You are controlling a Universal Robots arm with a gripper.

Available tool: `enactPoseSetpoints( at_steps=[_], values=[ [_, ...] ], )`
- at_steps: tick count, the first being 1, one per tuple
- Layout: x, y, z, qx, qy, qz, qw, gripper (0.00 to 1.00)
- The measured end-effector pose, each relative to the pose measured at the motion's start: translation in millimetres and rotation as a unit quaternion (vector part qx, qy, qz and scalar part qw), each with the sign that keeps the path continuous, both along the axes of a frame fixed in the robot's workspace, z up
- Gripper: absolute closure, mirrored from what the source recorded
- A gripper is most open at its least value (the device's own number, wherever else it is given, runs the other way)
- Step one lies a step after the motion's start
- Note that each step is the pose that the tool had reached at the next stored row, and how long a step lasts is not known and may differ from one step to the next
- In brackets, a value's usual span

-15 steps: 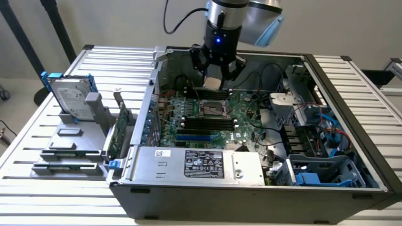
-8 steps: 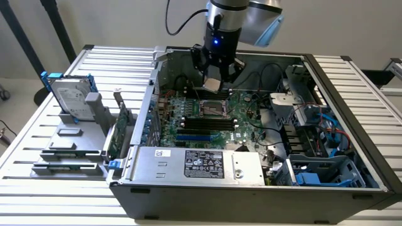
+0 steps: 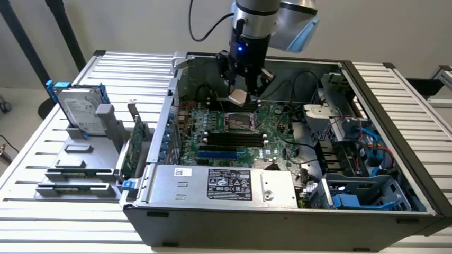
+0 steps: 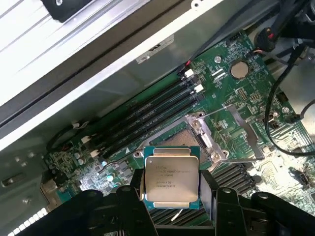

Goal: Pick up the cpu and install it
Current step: 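Place the cpu into insertion slot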

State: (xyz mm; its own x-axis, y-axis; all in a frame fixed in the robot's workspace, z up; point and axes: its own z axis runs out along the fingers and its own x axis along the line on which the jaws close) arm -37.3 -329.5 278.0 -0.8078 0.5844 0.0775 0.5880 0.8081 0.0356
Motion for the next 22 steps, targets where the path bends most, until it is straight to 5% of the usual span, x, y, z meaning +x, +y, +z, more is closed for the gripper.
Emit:
enactPoseSetpoints(
  at_steps=[5,10,16,22],
  values=[
    [0.0,0.0,-3.6,0.0,0.0011,-0.046,0.999,0.46],
    [0.0,0.0,-7.3,0.0,0.0019,-0.091,0.9959,0.46],
    [0.0,0.0,-12.1,0.0001,0.0024,-0.145,0.9894,0.46],
    [0.0,0.0,-17.2,0.0001,0.0026,-0.199,0.9801,0.46]
  ],
)
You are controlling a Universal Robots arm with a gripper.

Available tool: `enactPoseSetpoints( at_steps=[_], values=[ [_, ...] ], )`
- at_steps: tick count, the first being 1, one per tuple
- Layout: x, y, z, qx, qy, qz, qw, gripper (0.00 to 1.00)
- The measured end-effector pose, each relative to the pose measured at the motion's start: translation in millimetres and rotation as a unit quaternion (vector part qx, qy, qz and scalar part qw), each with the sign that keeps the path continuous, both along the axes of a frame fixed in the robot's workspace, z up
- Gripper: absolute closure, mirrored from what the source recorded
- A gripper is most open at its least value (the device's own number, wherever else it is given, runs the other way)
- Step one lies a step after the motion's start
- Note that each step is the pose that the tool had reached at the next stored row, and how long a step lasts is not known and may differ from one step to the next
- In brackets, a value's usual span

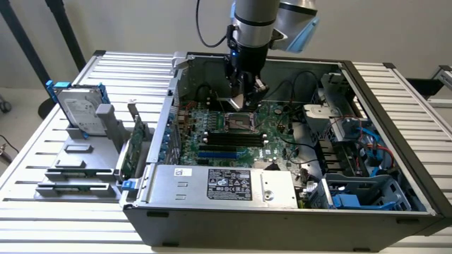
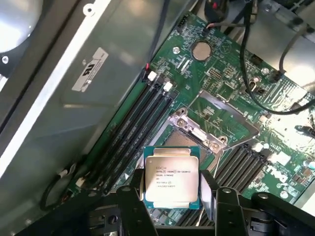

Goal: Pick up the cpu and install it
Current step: 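Place the cpu into insertion slot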

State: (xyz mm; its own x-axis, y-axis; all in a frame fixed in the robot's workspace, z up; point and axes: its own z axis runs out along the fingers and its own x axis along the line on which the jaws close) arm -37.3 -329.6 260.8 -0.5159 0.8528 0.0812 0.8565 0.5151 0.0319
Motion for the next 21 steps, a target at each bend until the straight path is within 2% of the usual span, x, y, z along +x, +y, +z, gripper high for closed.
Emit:
enactPoseSetpoints(
  at_steps=[5,10,13,16,21],
  values=[
    [0.0,0.0,-4.4,0.0,0.0001,-0.046,0.999,0.46],
    [0.0,0.0,-8.7,0.0,0.0001,-0.091,0.9958,0.46],
    [0.0,0.0,-11.4,0.0,0.0001,-0.118,0.993,0.46],
    [0.0,0.0,-14.0,0.0,0.0001,-0.145,0.9894,0.46],
    [0.0,0.0,-18.5,0.0,0.0001,-0.19,0.9818,0.46]
  ],
)
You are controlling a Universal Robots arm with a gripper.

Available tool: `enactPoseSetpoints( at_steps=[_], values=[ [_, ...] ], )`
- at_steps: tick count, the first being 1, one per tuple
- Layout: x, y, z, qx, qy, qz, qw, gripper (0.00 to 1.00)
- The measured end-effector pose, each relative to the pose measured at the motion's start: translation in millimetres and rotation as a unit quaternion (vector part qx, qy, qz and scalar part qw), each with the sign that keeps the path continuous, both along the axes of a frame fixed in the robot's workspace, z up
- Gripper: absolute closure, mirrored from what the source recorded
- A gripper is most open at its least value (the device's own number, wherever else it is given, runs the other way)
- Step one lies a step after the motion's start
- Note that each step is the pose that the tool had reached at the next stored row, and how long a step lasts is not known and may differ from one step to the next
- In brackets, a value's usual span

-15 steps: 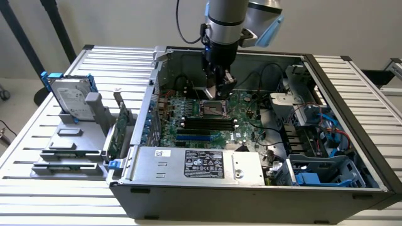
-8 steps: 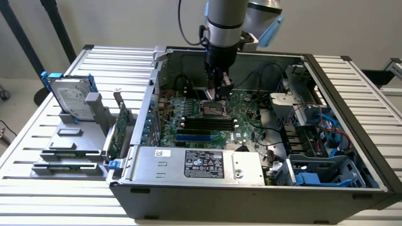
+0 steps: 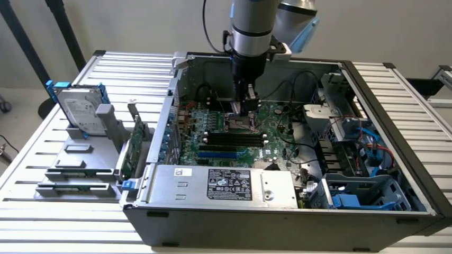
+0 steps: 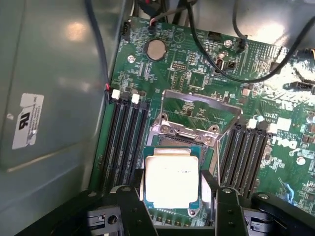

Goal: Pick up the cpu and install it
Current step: 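Place the cpu into insertion slot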

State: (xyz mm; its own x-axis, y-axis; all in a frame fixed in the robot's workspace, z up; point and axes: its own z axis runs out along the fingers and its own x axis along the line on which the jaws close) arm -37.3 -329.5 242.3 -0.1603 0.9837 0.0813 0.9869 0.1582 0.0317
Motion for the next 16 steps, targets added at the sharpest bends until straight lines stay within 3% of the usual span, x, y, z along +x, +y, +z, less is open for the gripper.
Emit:
enactPoseSetpoints(
  at_steps=[4,9,16],
  values=[
    [0.0,0.0,-3.7,0.0,0.0,-0.036,0.9993,0.46],
    [0.0,0.0,-7.0,0.0,0.0005,-0.078,0.9969,0.46],
    [-1.7,-6.4,-8.1,-0.0001,0.0006,-0.083,0.9966,0.46]
  ],
)
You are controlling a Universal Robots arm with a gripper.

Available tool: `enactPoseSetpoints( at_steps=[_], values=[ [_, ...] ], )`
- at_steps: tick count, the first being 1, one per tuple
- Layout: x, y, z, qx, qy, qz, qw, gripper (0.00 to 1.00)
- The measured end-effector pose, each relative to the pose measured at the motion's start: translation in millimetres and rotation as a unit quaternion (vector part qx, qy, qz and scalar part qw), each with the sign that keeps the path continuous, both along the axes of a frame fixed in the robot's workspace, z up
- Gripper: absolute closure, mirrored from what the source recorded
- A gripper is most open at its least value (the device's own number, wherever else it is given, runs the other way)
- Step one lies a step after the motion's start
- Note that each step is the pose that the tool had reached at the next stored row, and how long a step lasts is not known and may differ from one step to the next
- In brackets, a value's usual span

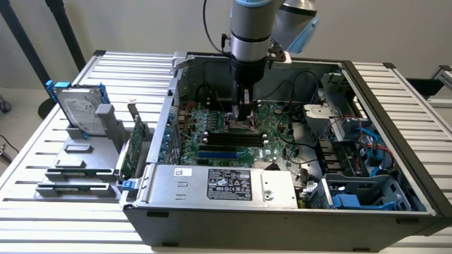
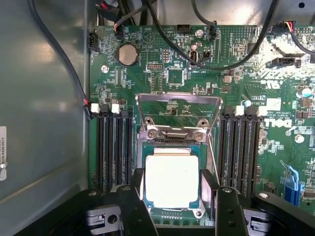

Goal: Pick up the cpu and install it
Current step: 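Place the cpu into insertion slot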

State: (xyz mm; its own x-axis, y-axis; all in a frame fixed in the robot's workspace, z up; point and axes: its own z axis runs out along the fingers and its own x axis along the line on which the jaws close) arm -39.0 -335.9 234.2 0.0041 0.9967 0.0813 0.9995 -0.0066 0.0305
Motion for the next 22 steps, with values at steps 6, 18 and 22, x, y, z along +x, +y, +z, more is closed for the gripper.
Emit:
enactPoseSetpoints(
  at_steps=[6,18,22],
  values=[
    [-2.6,-4.8,-2.1,0.0001,0.0,-0.002,1.0,0.46],
    [-3.5,-6.1,-11.7,-0.0008,0.0002,-0.003,1.0,0.46],
    [-3.5,-6.1,-15.2,-0.0018,0.001,-0.004,1.0,0.46]
  ],
)
